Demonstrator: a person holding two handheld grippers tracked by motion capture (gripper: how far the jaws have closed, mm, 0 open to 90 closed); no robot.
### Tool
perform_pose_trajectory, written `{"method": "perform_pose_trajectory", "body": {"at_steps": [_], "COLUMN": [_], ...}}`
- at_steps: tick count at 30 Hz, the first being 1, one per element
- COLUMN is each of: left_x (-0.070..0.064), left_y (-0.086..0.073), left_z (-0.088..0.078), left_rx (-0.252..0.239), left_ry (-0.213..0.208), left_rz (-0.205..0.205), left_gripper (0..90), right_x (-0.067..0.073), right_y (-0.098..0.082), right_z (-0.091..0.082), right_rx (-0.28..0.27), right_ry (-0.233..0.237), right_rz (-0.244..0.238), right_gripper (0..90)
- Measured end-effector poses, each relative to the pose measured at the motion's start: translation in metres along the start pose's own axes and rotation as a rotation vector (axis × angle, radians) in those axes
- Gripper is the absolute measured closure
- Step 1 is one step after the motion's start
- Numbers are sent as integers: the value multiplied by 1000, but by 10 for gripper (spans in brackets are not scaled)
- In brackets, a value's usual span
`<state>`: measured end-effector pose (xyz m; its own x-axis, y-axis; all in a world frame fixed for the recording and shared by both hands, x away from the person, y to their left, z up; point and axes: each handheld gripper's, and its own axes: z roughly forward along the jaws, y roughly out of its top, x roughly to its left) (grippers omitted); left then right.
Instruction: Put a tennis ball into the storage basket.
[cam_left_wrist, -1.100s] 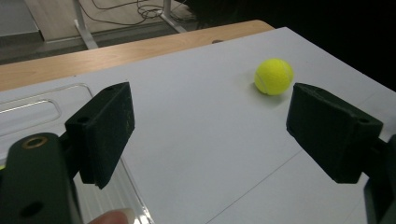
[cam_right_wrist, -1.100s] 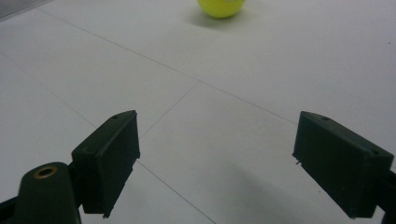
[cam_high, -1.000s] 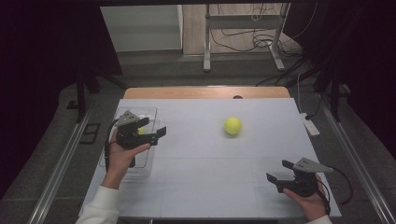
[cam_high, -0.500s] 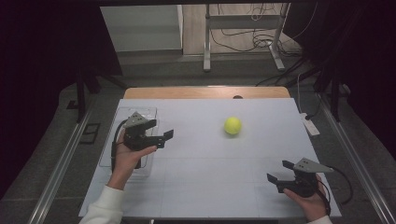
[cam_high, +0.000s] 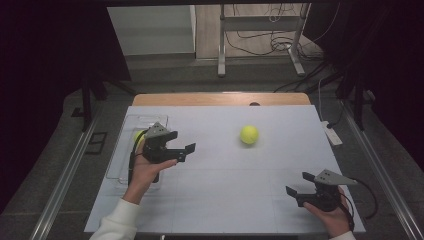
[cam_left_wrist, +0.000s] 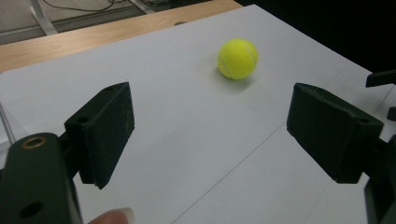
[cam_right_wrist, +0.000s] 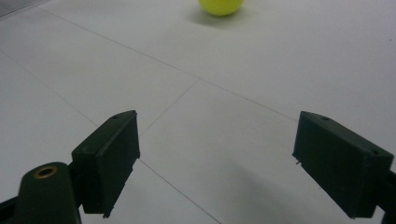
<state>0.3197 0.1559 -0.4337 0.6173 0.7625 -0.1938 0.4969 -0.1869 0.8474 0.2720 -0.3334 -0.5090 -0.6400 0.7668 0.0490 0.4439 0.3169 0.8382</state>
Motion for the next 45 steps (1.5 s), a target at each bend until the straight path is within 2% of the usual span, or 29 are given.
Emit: {"method": "perform_pose_trajectory", "body": {"at_steps": [8,20,25,45], "left_x": [-6,-13,-16,-36], "left_y": [-1,3,7,23], "left_z": [9,18,25,49], "left_rx": [23,32,36,48], "left_ry": [-13,-25,-32,-74], "left_rz": [14,18,17,55], "left_gripper": [159,159,159,158], "right_x": [0,0,0,0], "right_y": [0,1,1,0], "right_z": [0,0,-1,-2], "right_rx": [0,-3,-5,-6], "right_ry": [1,3,1,-6], "right_rz": [1,1,-2,1], "right_gripper": [144,144,145,145]}}
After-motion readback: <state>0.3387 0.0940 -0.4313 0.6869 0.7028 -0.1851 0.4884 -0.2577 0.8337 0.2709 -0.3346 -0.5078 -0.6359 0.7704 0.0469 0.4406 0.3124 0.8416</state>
